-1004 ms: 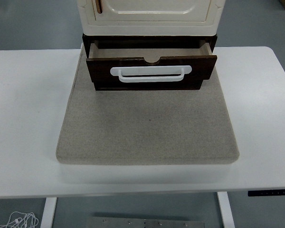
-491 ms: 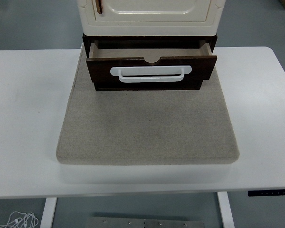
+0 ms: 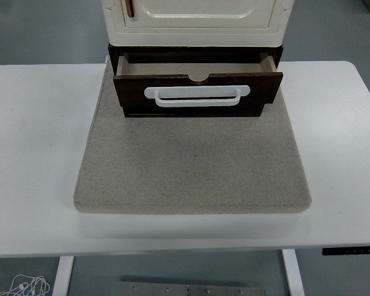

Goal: Open the drawer under the combination cabinet

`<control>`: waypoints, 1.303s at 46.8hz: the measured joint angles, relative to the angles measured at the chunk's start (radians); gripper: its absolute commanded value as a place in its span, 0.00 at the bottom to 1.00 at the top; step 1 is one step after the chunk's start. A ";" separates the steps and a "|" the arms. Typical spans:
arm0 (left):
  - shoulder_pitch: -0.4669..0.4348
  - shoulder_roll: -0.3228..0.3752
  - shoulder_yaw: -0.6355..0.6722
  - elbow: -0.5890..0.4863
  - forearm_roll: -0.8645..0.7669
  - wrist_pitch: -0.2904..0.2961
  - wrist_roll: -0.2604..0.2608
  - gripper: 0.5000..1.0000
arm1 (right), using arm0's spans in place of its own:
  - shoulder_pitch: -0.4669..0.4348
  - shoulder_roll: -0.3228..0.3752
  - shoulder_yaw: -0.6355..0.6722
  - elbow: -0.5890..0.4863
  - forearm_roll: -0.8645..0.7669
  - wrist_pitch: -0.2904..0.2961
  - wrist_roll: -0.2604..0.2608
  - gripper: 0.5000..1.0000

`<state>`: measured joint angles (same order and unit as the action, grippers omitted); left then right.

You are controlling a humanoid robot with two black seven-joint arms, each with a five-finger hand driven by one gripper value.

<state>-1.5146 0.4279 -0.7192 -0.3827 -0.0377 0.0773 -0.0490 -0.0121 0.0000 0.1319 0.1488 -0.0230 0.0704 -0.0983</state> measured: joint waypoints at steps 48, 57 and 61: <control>0.410 -0.068 -0.023 0.001 -0.259 -0.262 -0.026 1.00 | 0.000 0.000 0.000 0.000 0.000 0.000 0.000 0.86; 0.447 -0.091 -0.023 0.005 -0.308 -0.311 -0.047 1.00 | 0.000 0.000 0.002 0.000 0.006 -0.001 0.000 0.86; 0.459 -0.115 -0.023 0.021 -0.310 -0.315 -0.057 1.00 | 0.000 0.000 0.003 0.000 0.007 -0.001 0.000 0.85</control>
<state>-1.0552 0.3134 -0.7425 -0.3616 -0.3477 -0.2375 -0.1062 -0.0124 0.0000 0.1344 0.1488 -0.0156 0.0695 -0.0981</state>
